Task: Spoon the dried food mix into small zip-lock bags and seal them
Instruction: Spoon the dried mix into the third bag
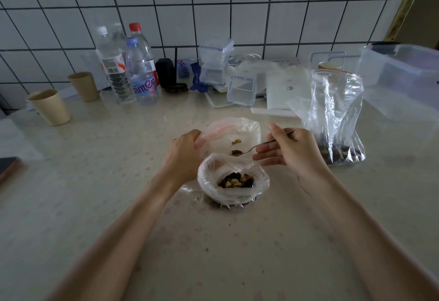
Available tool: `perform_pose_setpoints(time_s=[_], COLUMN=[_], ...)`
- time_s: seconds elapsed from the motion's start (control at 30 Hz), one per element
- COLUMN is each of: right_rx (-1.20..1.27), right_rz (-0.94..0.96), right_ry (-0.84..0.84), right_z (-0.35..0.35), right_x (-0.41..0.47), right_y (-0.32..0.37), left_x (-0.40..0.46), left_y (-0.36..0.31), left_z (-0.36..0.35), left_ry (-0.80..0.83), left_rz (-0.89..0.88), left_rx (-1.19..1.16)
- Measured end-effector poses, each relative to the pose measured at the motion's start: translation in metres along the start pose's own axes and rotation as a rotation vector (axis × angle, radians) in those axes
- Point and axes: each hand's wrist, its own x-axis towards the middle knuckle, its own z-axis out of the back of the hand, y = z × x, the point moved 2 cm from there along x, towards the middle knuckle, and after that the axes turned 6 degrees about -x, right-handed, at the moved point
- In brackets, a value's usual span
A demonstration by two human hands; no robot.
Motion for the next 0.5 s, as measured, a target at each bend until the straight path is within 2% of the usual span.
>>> perform_pose_setpoints(time_s=[0.1, 0.3, 0.5], right_rx=[0.021, -0.058, -0.029], right_rz=[-0.013, 0.064, 0.022], right_ry=[-0.016, -0.167, -0.084], right_z=[-0.003, -0.007, -0.014], right_x=[0.000, 0.003, 0.000], right_y=[-0.003, -0.005, -0.005], left_x=[0.000, 0.003, 0.002], left_y=[0.000, -0.001, -0.002], left_z=[0.001, 0.003, 0.003], left_ry=[0.012, 0.039, 0.054], left_rz=[-0.005, 0.003, 0.033], left_rx=[0.002, 0.042, 0.031])
